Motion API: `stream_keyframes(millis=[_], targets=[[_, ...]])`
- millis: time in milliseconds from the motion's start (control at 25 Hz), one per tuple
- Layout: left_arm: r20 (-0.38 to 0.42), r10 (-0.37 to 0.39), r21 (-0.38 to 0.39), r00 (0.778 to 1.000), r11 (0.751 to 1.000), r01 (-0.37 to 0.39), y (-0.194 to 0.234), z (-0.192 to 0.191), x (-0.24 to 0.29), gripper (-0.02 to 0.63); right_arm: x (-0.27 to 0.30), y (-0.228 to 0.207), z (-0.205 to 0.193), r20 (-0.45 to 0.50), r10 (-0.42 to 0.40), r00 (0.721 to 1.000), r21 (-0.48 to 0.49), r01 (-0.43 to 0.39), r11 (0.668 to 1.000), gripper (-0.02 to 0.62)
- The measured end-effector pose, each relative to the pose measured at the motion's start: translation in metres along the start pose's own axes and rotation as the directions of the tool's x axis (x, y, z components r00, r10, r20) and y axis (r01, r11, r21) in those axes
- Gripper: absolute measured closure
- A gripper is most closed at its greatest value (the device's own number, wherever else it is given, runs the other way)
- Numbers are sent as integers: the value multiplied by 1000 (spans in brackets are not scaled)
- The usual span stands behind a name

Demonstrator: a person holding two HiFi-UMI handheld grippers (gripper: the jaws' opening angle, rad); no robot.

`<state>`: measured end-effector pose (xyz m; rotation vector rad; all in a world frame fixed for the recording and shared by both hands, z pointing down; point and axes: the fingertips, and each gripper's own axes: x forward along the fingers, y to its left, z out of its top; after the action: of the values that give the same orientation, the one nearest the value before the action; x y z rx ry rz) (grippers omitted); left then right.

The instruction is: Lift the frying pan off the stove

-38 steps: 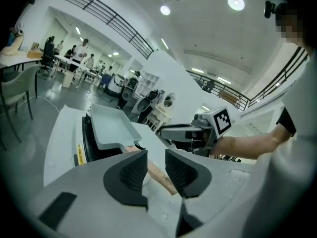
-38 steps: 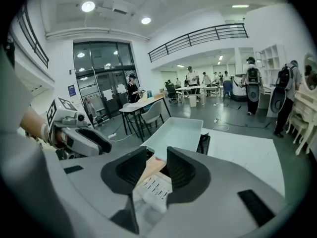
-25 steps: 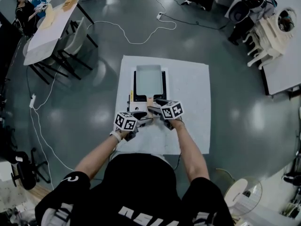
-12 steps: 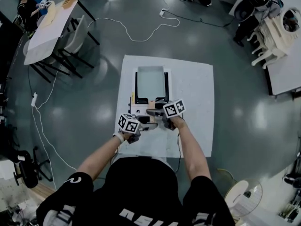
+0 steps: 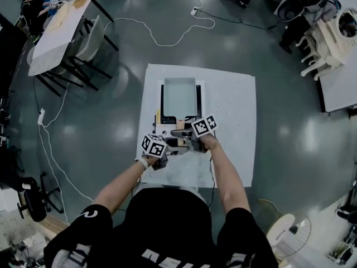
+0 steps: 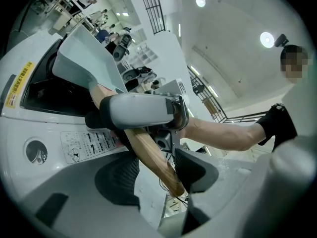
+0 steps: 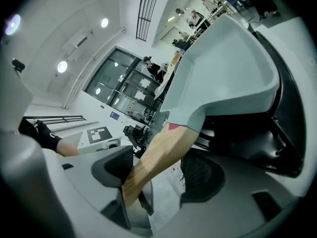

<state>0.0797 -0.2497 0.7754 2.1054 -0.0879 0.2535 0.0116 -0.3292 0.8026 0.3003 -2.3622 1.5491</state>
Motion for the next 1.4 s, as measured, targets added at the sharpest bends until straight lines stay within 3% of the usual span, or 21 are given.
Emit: stream_keyframes(millis=[240,400,560,1040,1280,1400], targets=[[9,-18,-25,1000,1000,19,5,-2,-3,400,8,1,1,6,60,998,85,-61,995,345],[22,-31,-39,999,999,31,3,2,-6,410,9,3,2,64,118,991,149,-126,981,405],[26,-21,-40,999,999,22,7,2,-3,411,5,0,3,118,131,984,173,-150,973,422],[35,-21,-28,999,999,22,0,4,-9,411,7,18,9,201,204,958,152,-236,960,420],[35,-28,26,999,999,27,-13,12,-14,411,-1,37,20,224,208,952,81,-231,970,419],[38,-37,64,999,997,34,-24,20,-17,411,-8,43,28,218,155,964,26,-164,986,417]])
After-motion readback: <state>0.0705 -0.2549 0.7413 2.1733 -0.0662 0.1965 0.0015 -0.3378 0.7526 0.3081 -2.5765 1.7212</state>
